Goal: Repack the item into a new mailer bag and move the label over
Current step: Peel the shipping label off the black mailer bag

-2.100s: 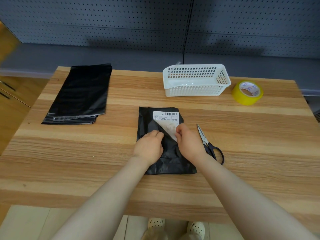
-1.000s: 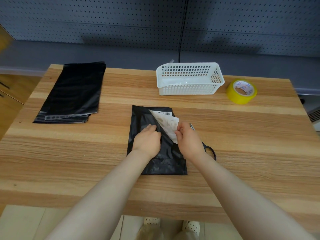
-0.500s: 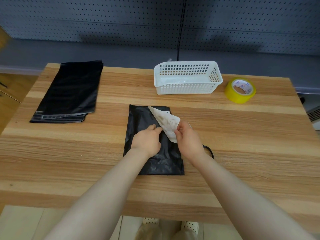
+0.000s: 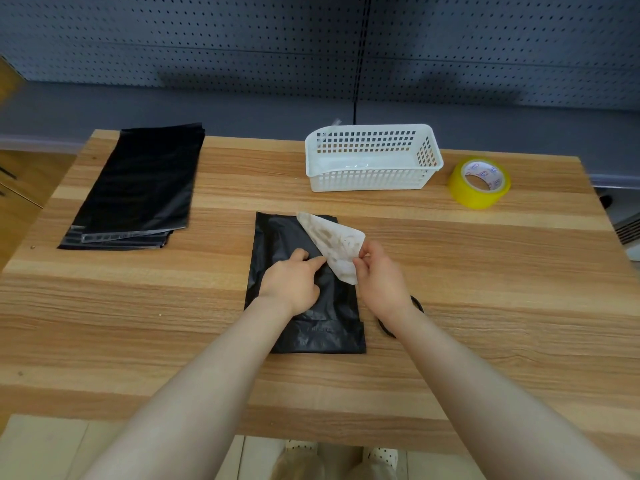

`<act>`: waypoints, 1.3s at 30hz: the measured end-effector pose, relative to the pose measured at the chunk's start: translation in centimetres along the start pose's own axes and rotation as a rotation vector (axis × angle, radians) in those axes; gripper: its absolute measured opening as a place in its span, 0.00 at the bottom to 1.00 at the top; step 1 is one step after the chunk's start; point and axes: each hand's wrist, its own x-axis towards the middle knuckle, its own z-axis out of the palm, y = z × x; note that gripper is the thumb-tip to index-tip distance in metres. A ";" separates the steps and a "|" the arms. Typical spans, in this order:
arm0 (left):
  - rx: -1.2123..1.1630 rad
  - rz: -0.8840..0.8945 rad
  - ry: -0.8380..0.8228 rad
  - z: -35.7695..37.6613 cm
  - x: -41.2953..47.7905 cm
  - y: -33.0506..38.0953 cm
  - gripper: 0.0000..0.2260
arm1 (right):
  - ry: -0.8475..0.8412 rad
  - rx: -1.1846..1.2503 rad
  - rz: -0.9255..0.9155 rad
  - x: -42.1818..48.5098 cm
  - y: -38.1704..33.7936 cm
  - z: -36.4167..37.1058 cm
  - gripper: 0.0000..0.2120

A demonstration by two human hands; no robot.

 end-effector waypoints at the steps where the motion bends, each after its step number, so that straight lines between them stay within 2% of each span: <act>1: 0.005 0.004 0.000 0.0 0.1 0.0 0.27 | 0.003 -0.002 -0.001 0.0 0.0 0.0 0.05; 6: 0.041 0.019 0.002 -0.1 0.0 0.1 0.28 | 0.013 -0.013 0.005 0.2 0.4 0.1 0.02; 13: 0.080 0.016 -0.005 0.2 0.0 0.5 0.31 | 0.055 0.017 0.012 0.2 0.5 -0.5 0.06; 25: 0.101 0.011 -0.001 -0.2 -0.1 1.3 0.34 | 0.111 0.029 0.019 0.3 1.0 -1.9 0.06; 34: 0.129 -0.031 -0.027 -0.1 -0.5 2.5 0.29 | 0.172 0.051 0.013 0.0 2.0 -3.4 0.05; 39: 0.054 -0.067 -0.039 0.0 -0.8 2.9 0.28 | 0.206 0.080 -0.019 -0.3 2.2 -4.0 0.06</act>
